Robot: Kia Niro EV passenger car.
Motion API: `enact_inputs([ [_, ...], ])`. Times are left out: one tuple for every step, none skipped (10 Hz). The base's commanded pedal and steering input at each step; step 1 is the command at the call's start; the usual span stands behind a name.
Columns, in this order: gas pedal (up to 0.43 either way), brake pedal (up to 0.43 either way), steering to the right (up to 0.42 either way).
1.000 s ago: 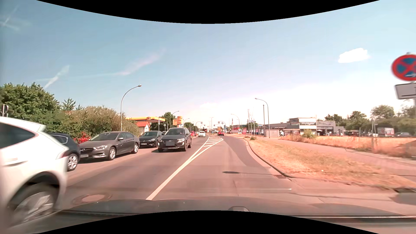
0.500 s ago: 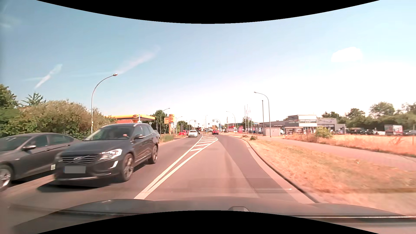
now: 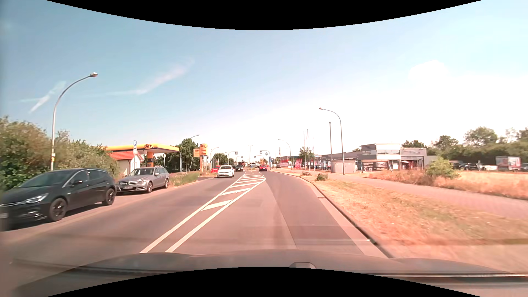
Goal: Follow the waypoints while adhering to traffic rules and regulations
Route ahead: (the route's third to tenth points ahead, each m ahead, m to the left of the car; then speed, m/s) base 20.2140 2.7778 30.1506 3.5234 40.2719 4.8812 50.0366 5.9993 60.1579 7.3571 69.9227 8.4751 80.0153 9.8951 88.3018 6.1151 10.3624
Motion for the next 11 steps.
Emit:
enact_inputs([
  [0.000,0.000,0.020],
  [0.000,0.000,0.018],
  [0.000,0.000,0.017],
  [0.000,0.000,0.015],
  [0.000,0.000,0.013],
  [0.000,0.000,0.011],
  [0.000,0.000,0.010],
  [0.000,0.000,0.004],
  [0.000,0.000,-0.001],
  [0.000,0.000,-0.010],
  [0.000,0.000,-0.021],
])
